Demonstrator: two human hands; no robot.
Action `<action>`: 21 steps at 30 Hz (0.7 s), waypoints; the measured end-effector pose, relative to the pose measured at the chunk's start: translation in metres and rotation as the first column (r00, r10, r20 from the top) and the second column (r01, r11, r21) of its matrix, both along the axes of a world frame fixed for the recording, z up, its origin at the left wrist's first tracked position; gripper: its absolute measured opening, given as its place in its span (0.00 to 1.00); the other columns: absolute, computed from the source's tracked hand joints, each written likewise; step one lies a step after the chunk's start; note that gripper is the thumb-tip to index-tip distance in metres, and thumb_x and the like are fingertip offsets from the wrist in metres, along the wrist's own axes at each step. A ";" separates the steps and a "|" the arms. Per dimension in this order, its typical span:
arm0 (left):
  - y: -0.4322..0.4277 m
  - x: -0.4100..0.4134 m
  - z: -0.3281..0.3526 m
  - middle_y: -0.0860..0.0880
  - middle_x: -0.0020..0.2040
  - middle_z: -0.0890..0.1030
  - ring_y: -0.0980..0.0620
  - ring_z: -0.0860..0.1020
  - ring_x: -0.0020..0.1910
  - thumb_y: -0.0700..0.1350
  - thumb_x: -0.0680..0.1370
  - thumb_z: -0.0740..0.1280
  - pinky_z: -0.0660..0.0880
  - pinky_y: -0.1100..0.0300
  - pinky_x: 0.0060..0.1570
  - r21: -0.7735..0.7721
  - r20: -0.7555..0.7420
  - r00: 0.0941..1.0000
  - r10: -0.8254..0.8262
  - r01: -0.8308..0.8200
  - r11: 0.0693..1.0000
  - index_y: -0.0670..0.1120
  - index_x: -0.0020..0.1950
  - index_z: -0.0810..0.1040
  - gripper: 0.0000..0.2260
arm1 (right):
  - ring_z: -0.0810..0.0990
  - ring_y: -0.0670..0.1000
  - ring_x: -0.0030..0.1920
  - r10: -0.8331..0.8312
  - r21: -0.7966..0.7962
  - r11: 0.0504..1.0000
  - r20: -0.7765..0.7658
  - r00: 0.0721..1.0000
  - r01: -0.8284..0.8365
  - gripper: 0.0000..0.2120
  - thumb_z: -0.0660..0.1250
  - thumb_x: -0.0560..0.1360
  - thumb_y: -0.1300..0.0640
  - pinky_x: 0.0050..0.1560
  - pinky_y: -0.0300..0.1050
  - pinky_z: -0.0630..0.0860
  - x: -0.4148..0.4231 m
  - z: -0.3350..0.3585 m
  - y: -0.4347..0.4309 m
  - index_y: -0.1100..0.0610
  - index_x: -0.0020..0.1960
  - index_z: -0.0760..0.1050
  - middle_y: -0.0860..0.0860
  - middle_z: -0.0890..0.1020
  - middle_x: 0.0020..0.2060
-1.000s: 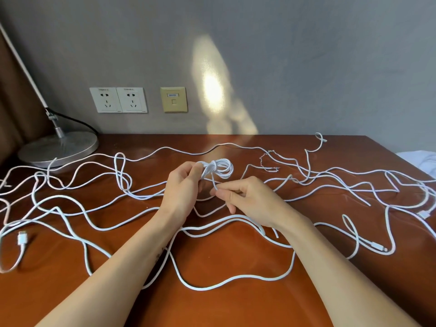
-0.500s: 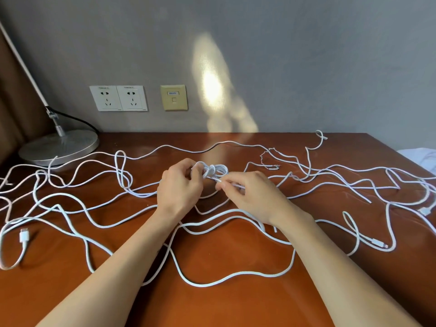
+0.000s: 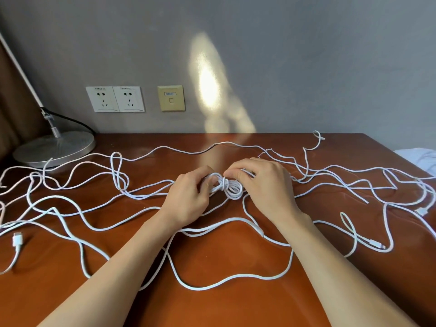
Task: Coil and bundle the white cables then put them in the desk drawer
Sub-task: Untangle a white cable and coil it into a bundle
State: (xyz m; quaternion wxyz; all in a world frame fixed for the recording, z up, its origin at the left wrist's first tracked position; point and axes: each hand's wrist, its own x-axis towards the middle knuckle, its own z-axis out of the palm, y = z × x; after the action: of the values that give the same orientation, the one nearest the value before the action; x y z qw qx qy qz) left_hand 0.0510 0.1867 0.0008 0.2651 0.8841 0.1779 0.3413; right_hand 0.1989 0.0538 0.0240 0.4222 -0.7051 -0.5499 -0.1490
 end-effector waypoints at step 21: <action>-0.007 -0.001 0.004 0.50 0.33 0.74 0.52 0.70 0.35 0.47 0.84 0.58 0.68 0.56 0.42 -0.377 0.083 0.965 -0.249 0.262 0.889 0.41 0.44 0.75 0.14 | 0.82 0.44 0.41 -0.053 -0.192 0.981 -0.170 0.984 0.020 0.05 0.66 0.82 0.46 0.40 0.47 0.79 0.016 -0.008 -0.001 0.47 0.51 0.77 0.42 0.85 0.41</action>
State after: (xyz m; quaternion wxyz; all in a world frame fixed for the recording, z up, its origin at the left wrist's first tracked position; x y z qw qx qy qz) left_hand 0.0496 0.1795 0.0053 0.4786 0.8249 0.1194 0.2760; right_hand 0.2153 0.0524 0.0155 0.3968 -0.7624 -0.5095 -0.0416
